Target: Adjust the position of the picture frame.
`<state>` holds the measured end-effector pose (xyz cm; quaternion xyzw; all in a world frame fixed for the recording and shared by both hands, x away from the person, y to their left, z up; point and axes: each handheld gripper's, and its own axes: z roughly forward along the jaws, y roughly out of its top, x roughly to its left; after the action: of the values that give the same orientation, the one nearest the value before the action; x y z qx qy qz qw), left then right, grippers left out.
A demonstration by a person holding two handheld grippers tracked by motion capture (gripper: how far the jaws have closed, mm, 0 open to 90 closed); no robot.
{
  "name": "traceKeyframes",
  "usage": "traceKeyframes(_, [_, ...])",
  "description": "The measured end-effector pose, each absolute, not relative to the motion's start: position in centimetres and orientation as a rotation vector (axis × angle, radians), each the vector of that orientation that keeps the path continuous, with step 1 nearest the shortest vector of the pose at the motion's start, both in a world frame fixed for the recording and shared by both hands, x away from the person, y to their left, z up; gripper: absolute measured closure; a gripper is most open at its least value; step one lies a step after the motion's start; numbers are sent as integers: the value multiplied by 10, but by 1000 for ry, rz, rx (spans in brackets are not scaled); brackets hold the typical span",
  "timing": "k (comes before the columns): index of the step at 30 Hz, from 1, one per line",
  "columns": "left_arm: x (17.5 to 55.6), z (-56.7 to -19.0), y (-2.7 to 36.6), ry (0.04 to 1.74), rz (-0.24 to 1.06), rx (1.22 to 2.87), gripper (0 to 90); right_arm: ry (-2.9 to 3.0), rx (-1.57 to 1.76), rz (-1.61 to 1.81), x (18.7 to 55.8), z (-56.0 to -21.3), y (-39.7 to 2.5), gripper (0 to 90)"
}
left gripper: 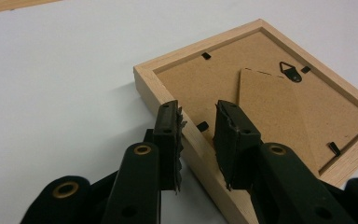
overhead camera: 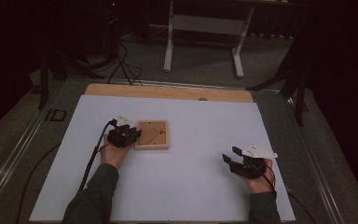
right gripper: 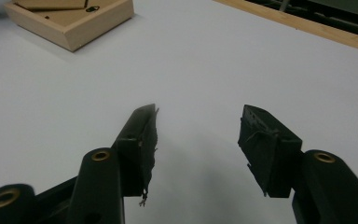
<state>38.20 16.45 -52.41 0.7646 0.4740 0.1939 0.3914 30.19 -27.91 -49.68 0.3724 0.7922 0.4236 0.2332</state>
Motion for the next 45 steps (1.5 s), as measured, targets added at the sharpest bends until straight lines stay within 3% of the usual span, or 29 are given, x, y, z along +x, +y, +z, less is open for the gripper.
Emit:
traceKeyframes(27, [368, -524, 113, 1159, 499, 1962, 707, 2174, 1035, 1246, 302, -495, -275, 469])
traceKeyframes(45, [367, -523, 103, 1131, 492, 1989, 703, 2152, 991, 1339, 305, -483, -247, 540])
